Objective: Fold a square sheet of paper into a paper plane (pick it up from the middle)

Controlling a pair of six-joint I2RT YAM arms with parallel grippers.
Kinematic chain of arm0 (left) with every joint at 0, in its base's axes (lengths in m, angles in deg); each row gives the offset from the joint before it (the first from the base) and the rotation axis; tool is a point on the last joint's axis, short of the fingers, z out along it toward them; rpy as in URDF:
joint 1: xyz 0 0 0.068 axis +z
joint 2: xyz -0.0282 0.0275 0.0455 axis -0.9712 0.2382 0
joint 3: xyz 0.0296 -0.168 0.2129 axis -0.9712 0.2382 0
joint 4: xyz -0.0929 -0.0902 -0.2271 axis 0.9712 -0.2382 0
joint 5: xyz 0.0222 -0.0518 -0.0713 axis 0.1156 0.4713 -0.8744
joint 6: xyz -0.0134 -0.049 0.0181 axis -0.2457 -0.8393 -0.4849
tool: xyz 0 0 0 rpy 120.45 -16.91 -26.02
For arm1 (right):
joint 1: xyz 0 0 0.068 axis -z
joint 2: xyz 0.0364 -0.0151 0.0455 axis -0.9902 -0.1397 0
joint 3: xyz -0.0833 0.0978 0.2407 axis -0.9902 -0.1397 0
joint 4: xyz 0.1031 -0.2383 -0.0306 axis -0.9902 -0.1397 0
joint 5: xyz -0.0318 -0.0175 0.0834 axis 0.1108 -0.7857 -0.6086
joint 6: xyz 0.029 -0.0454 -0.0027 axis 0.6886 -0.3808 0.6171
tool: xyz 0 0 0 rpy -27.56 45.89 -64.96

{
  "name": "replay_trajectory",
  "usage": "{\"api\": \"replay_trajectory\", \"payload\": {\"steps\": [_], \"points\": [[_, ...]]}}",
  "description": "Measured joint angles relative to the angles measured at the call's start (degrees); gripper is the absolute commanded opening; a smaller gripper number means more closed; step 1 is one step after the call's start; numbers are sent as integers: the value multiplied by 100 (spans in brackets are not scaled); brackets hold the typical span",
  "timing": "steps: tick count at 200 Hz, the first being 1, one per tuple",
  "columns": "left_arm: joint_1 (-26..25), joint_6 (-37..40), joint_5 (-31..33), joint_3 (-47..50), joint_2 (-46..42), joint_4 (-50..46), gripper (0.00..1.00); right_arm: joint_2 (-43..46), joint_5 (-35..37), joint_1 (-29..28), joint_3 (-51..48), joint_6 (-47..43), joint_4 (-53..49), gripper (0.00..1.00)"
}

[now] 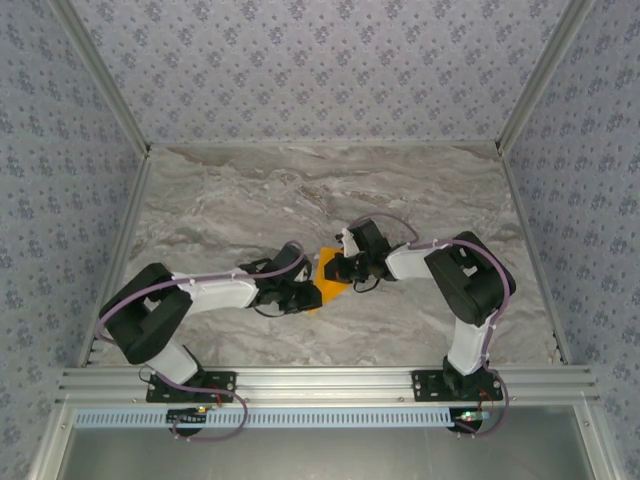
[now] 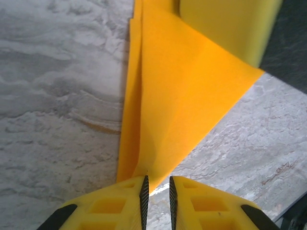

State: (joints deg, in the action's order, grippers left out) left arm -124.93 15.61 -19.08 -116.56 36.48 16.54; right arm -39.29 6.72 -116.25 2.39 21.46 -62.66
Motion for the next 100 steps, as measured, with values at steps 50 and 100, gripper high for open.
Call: {"api": "replay_trajectory", "payload": {"steps": [50, 100], "points": [[11, -59, 17, 72, 0, 48, 22, -2, 0, 0, 0, 0, 0, 0], [22, -83, 101, 131, 0, 46, 14, 24, -9, 0, 0, 0, -11, 0]]}}
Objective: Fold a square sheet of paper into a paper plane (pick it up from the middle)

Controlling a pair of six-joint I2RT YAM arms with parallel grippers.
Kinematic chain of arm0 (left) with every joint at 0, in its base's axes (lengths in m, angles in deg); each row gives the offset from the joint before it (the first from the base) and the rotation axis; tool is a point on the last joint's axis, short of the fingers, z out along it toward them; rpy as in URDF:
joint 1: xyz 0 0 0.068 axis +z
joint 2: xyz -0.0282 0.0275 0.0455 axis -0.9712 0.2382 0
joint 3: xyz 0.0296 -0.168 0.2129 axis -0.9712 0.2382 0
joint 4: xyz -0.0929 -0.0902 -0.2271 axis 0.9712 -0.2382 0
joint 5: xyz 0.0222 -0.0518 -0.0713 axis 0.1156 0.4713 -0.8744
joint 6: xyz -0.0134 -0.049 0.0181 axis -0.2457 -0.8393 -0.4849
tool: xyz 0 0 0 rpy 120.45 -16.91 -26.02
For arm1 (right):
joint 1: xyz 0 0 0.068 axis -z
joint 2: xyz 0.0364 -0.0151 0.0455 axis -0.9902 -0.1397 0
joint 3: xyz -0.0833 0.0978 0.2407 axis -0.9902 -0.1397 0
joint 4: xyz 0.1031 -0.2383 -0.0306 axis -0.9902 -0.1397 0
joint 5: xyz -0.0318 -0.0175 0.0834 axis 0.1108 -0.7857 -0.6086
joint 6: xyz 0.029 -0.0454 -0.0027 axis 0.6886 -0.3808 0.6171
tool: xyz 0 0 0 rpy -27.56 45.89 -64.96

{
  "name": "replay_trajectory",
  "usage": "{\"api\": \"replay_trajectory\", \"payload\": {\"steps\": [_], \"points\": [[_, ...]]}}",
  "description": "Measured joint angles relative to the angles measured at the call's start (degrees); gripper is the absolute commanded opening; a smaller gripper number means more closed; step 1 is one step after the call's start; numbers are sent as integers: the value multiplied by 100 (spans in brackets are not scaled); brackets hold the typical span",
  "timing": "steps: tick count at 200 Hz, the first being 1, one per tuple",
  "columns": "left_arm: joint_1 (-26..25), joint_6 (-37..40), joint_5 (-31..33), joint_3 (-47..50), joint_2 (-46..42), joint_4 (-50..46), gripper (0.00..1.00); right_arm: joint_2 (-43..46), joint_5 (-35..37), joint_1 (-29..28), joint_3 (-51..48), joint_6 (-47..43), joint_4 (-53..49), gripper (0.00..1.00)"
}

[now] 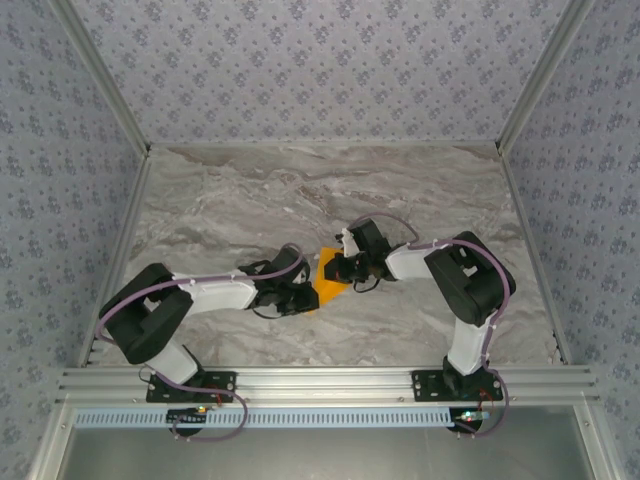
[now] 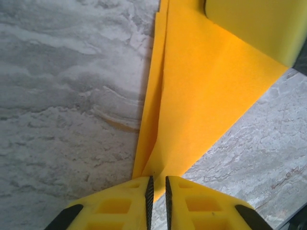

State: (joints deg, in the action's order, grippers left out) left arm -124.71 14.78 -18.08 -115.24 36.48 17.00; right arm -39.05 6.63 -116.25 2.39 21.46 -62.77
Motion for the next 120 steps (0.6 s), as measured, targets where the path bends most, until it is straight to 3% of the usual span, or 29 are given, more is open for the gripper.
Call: {"api": "replay_trajectory", "payload": {"steps": [120], "points": [[28, 13, 22, 96, -120, 31, 9, 184, 208, -470, -111, 0, -195, 0]]}}
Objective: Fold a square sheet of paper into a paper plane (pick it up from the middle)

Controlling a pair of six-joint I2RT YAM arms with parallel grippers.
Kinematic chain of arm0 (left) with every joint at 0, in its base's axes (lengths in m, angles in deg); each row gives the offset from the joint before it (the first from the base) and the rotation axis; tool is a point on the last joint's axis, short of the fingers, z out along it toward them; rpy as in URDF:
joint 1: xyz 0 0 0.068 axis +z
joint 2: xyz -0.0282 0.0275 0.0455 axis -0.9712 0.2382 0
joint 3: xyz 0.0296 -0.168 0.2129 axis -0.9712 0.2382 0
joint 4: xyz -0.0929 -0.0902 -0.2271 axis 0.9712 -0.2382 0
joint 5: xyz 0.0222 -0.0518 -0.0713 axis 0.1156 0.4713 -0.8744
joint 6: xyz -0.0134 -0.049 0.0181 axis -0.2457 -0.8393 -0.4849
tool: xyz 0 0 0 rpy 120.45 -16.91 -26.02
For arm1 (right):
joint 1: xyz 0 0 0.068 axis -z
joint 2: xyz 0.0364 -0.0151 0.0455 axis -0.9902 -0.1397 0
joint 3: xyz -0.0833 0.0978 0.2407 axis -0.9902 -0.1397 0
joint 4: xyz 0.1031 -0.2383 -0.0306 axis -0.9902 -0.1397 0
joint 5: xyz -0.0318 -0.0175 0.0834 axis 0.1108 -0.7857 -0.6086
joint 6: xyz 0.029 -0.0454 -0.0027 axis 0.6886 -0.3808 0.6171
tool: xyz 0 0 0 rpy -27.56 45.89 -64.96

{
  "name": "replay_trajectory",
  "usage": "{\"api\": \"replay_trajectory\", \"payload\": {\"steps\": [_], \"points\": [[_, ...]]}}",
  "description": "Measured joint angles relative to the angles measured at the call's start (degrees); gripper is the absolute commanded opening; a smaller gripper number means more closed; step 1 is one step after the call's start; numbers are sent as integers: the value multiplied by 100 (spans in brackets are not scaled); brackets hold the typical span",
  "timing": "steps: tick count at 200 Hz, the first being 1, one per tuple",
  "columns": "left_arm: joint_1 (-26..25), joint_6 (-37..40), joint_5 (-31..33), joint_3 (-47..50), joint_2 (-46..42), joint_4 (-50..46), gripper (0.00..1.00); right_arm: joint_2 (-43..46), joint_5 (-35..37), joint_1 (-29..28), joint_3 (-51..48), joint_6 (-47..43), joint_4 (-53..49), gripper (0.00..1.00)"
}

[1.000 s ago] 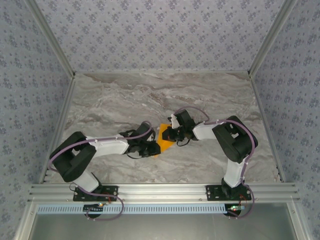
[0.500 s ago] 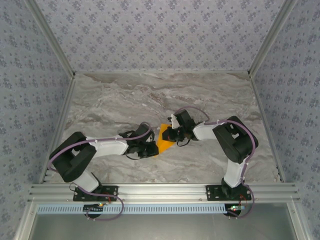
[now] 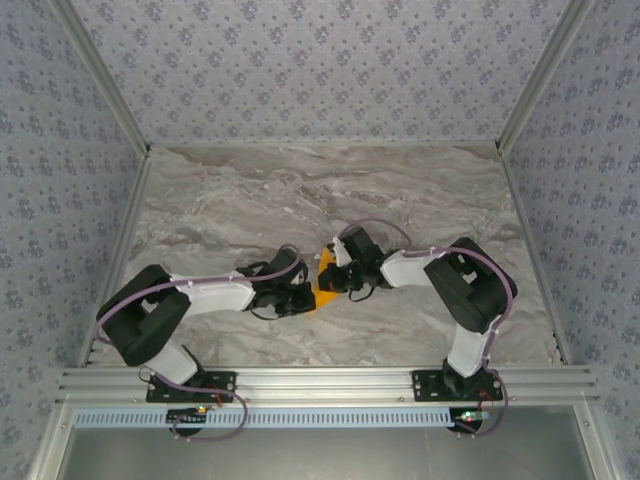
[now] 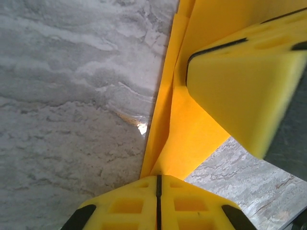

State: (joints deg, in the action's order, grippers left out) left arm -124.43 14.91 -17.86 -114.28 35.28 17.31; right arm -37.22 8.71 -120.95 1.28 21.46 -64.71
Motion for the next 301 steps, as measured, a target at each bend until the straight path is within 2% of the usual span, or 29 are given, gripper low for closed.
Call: {"api": "replay_trajectory", "payload": {"steps": [59, 183, 256, 301], "points": [[31, 48, 0, 236, -540, 575, 11, -9, -57, 39, -153, 114, 304, 0], [33, -240, 184, 603, -181, 1029, 9, -70, -109, 70, -278, 413, 699, 0], [59, -376, 199, 850, -299, 1346, 0, -52, -131, 85, -302, 431, 752, 0], [63, -380, 258, 1056, -533, 1320, 0, 20, -48, 92, -284, 289, 566, 0]]}}
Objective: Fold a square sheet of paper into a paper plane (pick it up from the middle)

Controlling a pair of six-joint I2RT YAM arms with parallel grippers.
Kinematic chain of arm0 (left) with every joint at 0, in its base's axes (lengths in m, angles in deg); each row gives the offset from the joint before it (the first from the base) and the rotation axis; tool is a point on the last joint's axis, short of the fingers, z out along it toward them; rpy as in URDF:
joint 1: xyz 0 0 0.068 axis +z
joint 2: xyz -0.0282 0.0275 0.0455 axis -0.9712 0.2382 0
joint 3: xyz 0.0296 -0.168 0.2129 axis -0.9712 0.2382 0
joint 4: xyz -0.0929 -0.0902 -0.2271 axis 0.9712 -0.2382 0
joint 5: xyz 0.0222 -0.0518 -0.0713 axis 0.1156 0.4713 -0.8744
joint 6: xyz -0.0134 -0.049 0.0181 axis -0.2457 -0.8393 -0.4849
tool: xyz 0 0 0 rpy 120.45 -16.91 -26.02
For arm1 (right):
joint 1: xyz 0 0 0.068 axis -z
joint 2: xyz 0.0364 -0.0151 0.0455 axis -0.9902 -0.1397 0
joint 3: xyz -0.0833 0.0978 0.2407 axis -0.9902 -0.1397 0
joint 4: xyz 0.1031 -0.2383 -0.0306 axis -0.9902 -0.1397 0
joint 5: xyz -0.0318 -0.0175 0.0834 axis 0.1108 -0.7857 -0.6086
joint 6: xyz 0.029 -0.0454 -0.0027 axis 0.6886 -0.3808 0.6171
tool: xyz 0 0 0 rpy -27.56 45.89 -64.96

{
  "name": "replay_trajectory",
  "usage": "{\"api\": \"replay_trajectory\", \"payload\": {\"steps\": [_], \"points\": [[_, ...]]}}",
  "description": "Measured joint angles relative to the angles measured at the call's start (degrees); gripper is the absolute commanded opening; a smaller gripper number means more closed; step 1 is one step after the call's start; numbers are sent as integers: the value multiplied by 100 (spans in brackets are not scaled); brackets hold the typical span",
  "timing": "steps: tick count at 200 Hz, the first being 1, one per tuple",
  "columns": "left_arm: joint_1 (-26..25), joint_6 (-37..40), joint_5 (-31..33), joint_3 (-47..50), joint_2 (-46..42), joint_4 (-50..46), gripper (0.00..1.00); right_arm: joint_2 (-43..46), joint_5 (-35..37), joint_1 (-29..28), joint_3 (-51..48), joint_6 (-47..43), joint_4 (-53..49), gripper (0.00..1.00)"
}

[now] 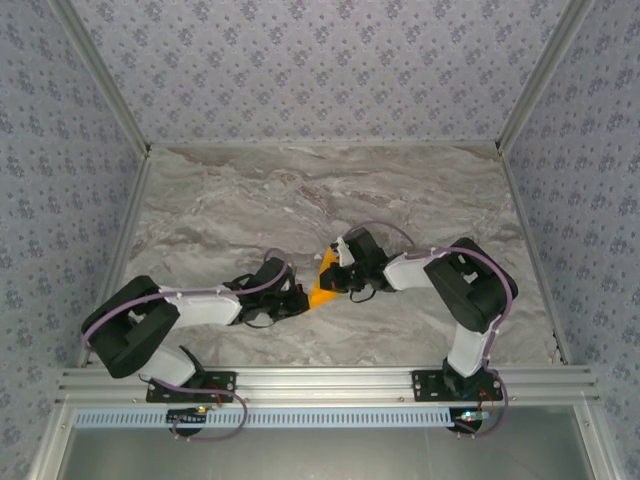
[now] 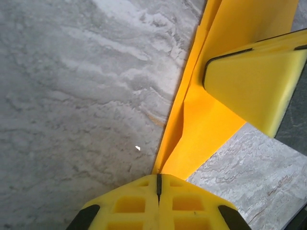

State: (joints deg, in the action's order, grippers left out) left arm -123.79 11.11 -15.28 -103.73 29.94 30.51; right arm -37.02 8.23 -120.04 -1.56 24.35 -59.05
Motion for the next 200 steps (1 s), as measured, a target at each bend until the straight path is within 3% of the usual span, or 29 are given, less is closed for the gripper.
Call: {"api": "replay_trajectory", "payload": {"steps": [80, 145, 200], "points": [[44, -13, -136, -24, 50, -2, 0, 59, 44, 0, 39, -13, -140, 0], [44, -13, -146, -81, 68, -98, 0, 264, 278, -415, 46, -55, -271, 0], [44, 15, -151, -160, 81, -227, 0, 190, 365, -446, 17, -52, -260, 0]]}}
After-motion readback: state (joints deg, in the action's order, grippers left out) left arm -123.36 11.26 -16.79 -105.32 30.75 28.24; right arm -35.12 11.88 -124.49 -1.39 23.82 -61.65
